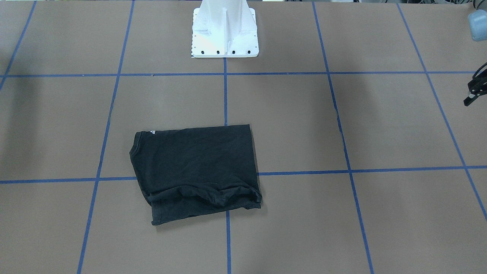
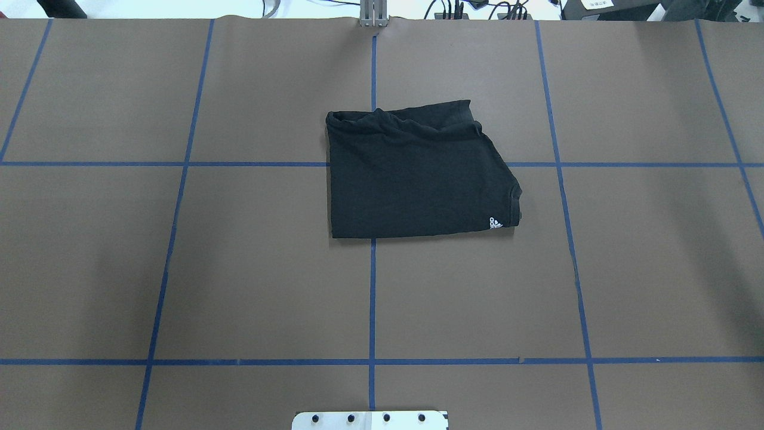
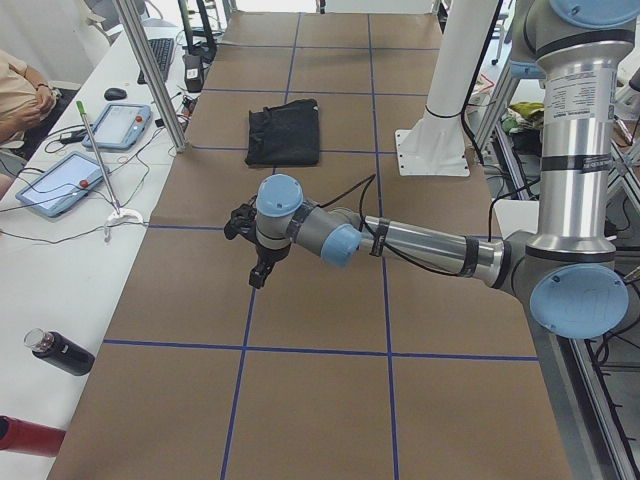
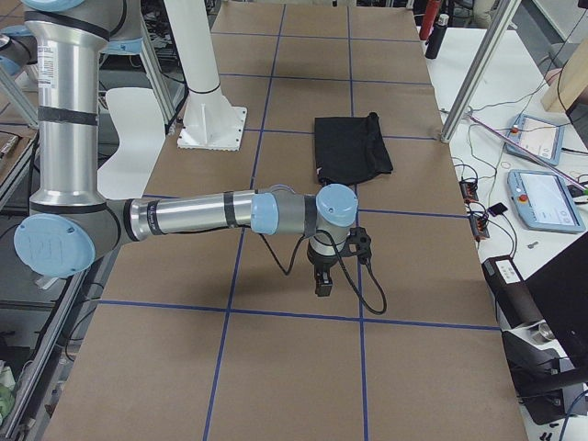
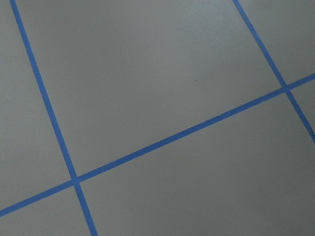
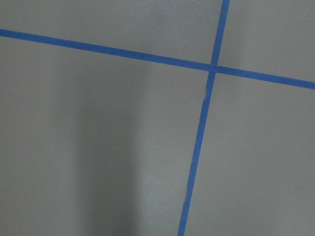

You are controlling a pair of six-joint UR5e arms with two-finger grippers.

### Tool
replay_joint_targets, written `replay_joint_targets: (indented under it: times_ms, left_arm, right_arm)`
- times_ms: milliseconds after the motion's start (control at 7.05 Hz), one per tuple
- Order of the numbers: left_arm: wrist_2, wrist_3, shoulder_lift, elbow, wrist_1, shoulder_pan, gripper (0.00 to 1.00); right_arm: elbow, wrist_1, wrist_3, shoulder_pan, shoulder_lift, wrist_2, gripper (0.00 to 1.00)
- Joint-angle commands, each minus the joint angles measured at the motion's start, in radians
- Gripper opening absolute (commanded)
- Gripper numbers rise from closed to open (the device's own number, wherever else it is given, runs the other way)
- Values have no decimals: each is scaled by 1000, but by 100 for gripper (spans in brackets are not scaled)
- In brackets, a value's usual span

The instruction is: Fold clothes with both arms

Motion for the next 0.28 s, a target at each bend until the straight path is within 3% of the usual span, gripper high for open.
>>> replay_joint_targets:
  times_ms: [0, 142]
  left_arm:
    - [-4, 0, 6, 2, 1, 0, 100]
    - [-6, 0, 9, 1, 1, 0, 100]
  right_arm:
    - [0, 0, 0, 0, -3, -5, 100]
    - [0, 0, 0, 0, -3, -6, 100]
